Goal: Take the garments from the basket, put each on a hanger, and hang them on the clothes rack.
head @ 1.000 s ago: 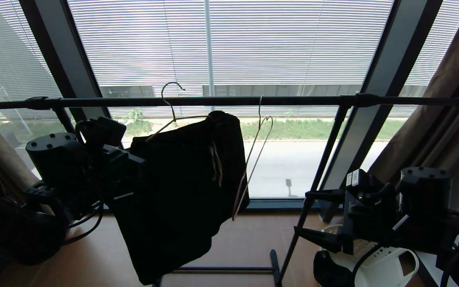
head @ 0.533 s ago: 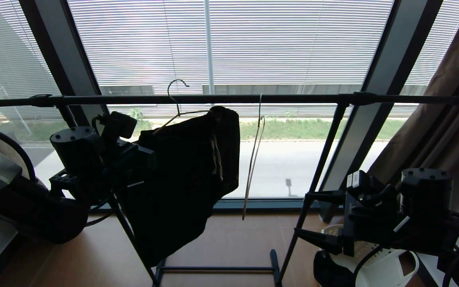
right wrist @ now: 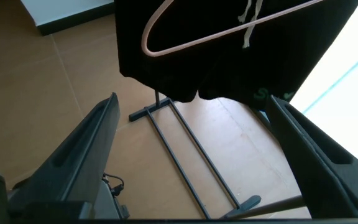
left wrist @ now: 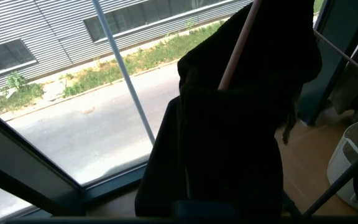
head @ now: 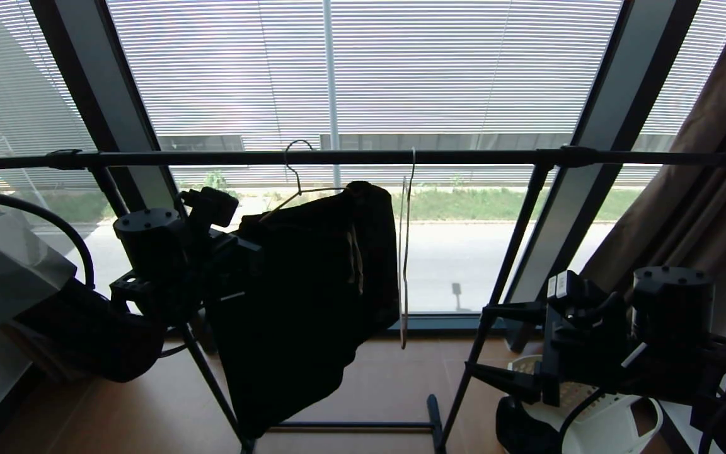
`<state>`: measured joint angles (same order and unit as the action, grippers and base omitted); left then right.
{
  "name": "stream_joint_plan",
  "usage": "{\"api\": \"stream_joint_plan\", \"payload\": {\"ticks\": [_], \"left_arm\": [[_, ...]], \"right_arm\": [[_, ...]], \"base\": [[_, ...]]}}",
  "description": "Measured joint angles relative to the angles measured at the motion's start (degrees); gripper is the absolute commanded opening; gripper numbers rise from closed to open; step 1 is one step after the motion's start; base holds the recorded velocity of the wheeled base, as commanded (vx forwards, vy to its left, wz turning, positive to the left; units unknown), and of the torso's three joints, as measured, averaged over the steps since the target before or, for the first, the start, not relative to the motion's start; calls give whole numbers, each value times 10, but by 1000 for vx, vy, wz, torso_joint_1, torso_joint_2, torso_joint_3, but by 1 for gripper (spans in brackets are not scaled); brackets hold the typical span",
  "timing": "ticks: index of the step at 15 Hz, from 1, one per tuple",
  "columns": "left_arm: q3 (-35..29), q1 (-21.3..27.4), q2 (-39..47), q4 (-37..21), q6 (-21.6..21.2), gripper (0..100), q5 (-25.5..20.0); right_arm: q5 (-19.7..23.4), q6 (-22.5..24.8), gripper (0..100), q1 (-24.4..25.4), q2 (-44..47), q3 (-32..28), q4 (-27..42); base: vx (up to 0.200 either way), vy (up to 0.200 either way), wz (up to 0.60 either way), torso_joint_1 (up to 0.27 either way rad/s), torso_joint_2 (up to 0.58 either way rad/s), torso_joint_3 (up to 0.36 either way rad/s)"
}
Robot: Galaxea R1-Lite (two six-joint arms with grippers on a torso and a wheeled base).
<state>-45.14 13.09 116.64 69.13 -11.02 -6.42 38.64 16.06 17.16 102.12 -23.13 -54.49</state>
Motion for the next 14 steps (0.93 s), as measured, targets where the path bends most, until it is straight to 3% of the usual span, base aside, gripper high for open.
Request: {"api": "stream_joint_plan", "payload": {"ticks": [6,7,14], "left_arm": [[-2,12,14,1,0,0,0],[-1,15,15,2,0,100,0],[51,19,-12,2,0,100,-1]], "right_arm": [[0,0,100,1,2,0,0],[0,0,100,0,2,0,0],[0,1,100,0,2,0,0]], "base": [[0,0,0,0,0,0],[0,0,0,0,0,0],[0,0,0,0,0,0]]}}
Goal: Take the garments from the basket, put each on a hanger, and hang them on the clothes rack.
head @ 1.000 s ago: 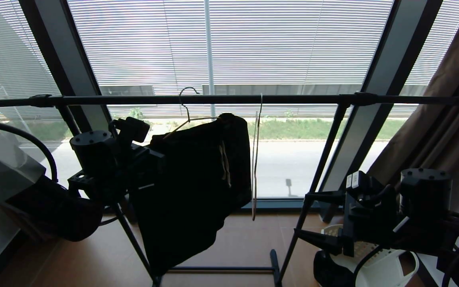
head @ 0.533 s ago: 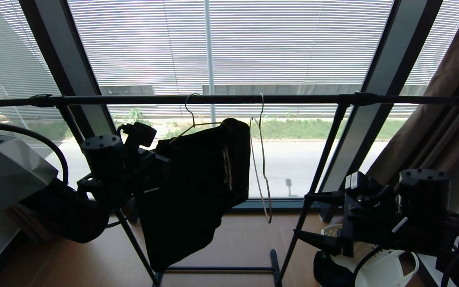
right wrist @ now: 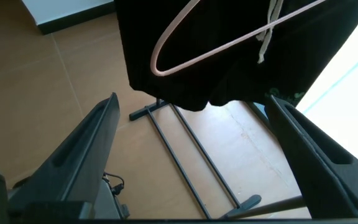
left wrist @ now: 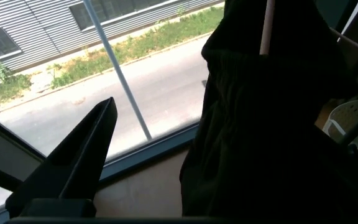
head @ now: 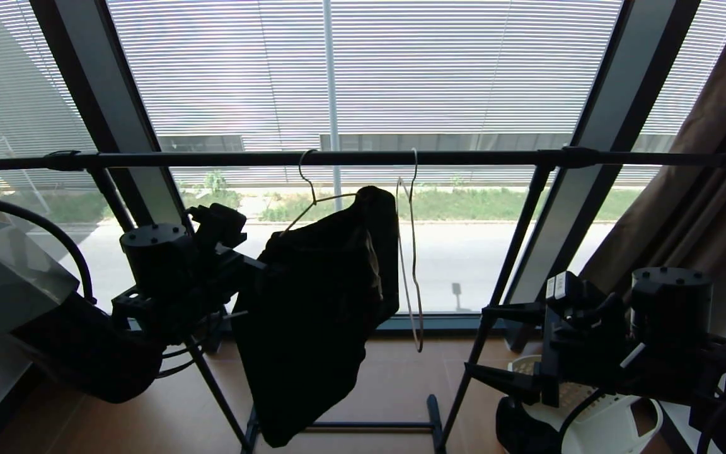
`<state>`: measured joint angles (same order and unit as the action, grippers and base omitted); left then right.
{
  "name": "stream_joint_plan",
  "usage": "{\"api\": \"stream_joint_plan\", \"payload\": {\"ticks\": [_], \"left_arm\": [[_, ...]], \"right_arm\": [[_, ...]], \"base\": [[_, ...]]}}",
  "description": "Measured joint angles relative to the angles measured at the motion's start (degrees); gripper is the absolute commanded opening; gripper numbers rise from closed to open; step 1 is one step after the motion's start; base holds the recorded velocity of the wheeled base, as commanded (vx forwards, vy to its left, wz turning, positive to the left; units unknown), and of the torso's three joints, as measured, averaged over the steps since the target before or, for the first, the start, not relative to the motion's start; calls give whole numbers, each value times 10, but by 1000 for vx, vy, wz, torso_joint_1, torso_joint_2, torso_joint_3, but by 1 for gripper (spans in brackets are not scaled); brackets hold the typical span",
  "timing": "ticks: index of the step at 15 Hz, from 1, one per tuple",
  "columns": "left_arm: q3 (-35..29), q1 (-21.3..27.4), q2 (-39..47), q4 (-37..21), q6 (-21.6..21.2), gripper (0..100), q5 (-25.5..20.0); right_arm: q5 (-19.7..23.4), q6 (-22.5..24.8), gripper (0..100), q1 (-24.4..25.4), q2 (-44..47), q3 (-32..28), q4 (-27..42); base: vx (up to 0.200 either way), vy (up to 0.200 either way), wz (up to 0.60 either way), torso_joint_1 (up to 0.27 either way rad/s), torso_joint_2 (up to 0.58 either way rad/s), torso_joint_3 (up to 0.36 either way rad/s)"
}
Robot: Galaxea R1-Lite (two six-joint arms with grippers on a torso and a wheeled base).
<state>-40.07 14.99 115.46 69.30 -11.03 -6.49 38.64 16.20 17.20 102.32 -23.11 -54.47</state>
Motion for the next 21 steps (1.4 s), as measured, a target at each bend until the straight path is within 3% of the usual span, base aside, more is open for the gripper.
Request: {"api": "stream_joint_plan", "payload": {"ticks": [3,6,10,12,14,18,21], "left_arm": [[51,0,-63,-14,-1,100,0],[118,0,-184,-68,-2,100,-2],[265,2,-405,-138,1,100,-4],[333,2,-513,-166,2,100,-4],[369,2,-629,-244,3,100,-4],[388,0,-886,-535,4,100,-4],[393,-3,-1032,-678,24,100,19]], "right_arm": [[0,12,100,0,-4,0,0],[-7,14,100,1,-46,12,-2],[-79,12,100,18,-190,66,5],[-126,7,100,22,-277,99,41],[-197,-3,100,24,-376,119,124],[-344,-23,100,23,-598,132,348],[-416,-32,100,-1,-768,139,511]], "base": [[0,0,0,0,0,0],[0,0,0,0,0,0],[0,0,0,0,0,0],[0,0,0,0,0,0],[0,0,0,0,0,0],[0,0,0,0,0,0],[0,0,0,0,0,0]]}}
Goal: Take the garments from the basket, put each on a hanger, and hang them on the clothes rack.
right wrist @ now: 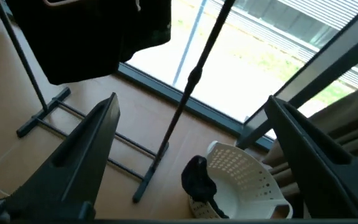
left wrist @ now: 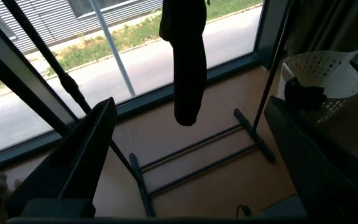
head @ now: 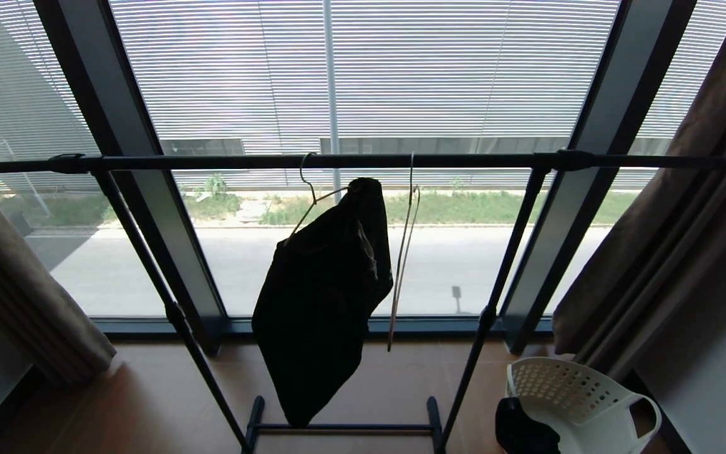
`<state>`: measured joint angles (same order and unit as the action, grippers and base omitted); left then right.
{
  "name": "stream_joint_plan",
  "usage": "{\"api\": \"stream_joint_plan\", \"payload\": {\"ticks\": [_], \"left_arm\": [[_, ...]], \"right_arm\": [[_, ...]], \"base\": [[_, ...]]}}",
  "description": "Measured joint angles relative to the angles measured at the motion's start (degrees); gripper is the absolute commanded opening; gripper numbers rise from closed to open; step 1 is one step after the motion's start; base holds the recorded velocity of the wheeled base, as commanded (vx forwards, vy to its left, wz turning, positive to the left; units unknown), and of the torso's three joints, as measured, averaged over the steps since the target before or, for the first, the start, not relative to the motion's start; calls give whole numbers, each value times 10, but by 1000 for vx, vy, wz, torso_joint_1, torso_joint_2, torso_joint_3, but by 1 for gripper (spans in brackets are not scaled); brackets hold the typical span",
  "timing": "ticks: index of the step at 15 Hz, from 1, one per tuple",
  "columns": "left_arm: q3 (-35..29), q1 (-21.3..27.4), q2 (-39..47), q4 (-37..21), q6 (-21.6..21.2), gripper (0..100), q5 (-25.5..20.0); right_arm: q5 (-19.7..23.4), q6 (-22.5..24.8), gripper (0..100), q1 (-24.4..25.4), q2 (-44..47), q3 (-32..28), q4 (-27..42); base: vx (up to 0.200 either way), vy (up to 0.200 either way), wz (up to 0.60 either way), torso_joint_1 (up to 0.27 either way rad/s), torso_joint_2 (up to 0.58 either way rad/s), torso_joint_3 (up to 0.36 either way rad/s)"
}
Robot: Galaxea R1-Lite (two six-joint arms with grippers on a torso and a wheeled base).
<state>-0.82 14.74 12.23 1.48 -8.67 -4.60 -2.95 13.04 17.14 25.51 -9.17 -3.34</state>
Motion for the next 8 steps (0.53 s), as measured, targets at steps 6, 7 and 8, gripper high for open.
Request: {"api": "stream_joint_plan", "payload": {"ticks": [6,7,8], "left_arm": [[-2,-66,-59,-54,23,100,8],[-2,-77,-61,-54,20,100,4],[-1,-83,-62,-51,24,100,4]], "right_arm": [[7,-97,100,-176,-203,58,79],[34,-101,100,-179,-216,64,80],[54,-103,100,-177,-227,68,80]], "base": [[0,0,0,0,0,0],[0,0,0,0,0,0],[0,0,0,0,0,0]]}}
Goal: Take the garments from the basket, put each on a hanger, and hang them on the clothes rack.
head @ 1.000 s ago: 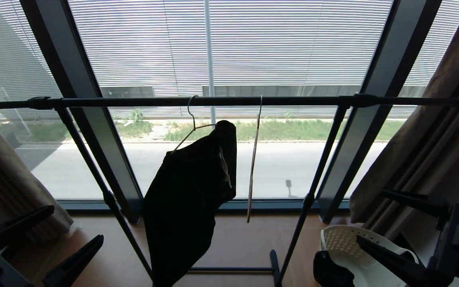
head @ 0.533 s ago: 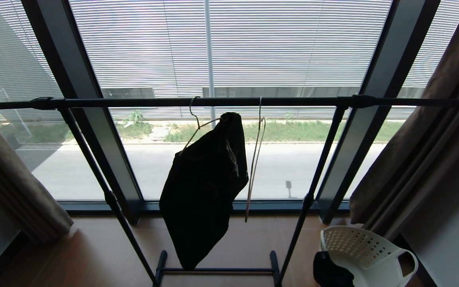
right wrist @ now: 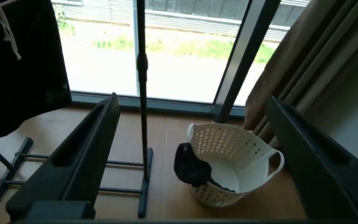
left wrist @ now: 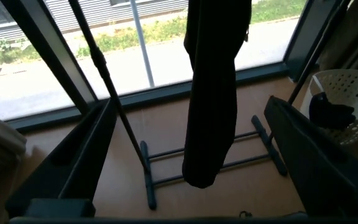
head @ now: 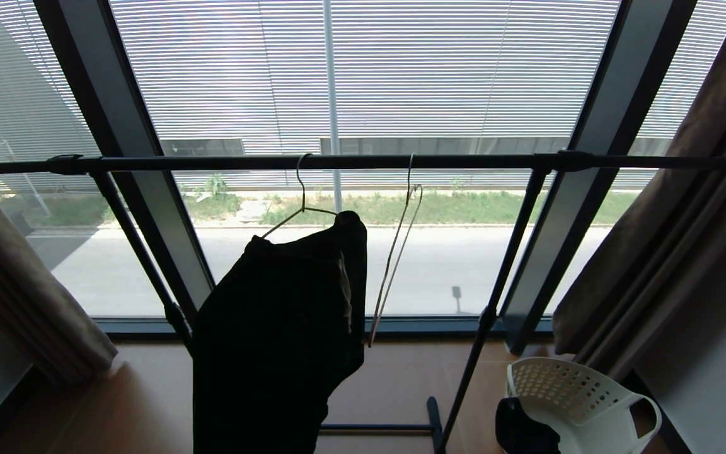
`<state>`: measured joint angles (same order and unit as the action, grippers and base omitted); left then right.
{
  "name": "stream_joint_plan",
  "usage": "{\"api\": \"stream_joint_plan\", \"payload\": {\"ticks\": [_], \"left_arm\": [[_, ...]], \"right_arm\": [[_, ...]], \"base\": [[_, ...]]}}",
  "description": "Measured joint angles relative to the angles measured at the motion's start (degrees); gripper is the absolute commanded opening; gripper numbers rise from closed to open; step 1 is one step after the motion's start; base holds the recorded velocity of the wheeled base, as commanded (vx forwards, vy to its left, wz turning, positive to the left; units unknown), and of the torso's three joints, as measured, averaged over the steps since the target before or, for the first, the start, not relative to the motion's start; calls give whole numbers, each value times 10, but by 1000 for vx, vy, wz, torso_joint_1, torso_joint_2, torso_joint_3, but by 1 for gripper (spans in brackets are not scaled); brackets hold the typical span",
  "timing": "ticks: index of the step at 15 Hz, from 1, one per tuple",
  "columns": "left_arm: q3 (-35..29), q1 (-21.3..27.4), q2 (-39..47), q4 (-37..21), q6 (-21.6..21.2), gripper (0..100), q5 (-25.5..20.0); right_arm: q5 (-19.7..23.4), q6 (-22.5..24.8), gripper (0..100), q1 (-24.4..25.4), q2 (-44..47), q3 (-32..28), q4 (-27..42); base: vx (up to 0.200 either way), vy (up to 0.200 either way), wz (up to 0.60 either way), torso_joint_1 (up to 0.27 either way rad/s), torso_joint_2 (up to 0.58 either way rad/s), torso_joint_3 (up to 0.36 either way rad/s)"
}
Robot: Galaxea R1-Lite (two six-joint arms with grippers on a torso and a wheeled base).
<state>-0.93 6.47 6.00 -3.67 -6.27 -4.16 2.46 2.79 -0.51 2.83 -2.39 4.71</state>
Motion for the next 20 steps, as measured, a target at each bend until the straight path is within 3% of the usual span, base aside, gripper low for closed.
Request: {"api": "stream_joint_plan", "payload": {"ticks": [4,8,10,20], "left_arm": [[3,-6,-1,6,27,100,27],[3,-93,-2,5,10,100,9],[3,-103,-2,6,17,100,-1],[4,-63,-55,11,18,100,-23]], "right_arm": [[19,0,100,7,-15,4,0],[18,-2,100,6,-25,4,-2],[17,-3,100,6,-26,5,-2],[17,-2,100,6,-27,5,-6]], "base": [[0,0,0,0,0,0],[0,0,0,0,0,0],[0,0,0,0,0,0],[0,0,0,0,0,0]]}}
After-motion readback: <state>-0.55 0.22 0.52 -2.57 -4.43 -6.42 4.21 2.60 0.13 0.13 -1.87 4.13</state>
